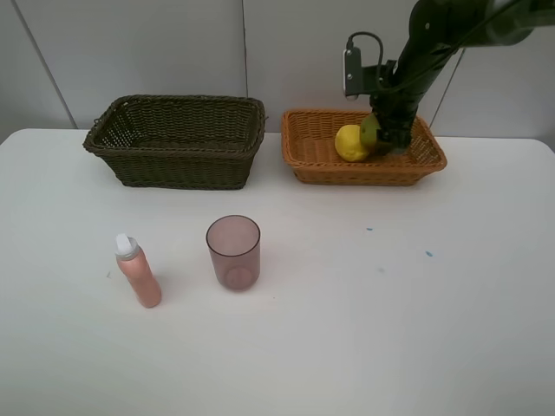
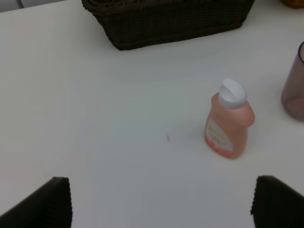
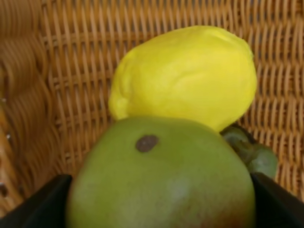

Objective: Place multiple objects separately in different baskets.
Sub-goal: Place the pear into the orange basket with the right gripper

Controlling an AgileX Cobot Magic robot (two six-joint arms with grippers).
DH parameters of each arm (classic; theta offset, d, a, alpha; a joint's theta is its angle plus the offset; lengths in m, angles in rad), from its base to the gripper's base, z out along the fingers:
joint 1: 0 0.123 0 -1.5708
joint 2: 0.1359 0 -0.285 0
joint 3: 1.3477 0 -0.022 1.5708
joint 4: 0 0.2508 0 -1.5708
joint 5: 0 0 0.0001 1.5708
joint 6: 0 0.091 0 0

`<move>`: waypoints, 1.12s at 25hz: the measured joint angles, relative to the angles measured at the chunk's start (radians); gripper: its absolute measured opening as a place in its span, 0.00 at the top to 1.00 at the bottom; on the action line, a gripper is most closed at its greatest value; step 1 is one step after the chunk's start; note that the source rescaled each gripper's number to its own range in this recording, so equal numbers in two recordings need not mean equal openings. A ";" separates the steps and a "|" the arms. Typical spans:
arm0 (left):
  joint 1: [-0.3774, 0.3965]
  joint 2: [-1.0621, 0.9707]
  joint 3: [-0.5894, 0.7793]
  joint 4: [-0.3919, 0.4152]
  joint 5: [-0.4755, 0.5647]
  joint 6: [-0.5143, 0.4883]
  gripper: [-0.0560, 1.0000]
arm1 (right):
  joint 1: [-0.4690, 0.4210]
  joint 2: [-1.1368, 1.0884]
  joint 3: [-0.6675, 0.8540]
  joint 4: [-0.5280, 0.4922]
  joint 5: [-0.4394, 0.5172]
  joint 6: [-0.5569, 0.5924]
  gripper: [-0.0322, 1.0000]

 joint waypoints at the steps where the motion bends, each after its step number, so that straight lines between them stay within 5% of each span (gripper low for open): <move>1: 0.000 0.000 0.000 0.000 0.000 0.000 0.00 | -0.001 0.000 0.000 0.000 0.009 0.000 0.66; 6: 0.000 0.000 0.000 0.000 0.000 0.000 0.00 | -0.001 0.000 0.000 0.001 0.018 0.000 0.66; 8: 0.000 0.000 0.000 0.000 0.000 0.000 0.00 | -0.001 0.000 0.000 0.002 0.013 0.000 0.50; 10: 0.000 0.000 0.000 0.000 0.000 0.000 0.00 | -0.001 0.000 0.000 0.002 -0.003 0.000 0.21; 13: 0.000 0.000 0.000 0.000 0.000 0.000 0.00 | -0.001 0.000 0.000 0.002 -0.022 0.000 0.04; 28: 0.000 0.000 0.000 0.000 0.000 0.000 0.00 | -0.001 0.000 0.000 0.002 -0.026 -0.001 0.00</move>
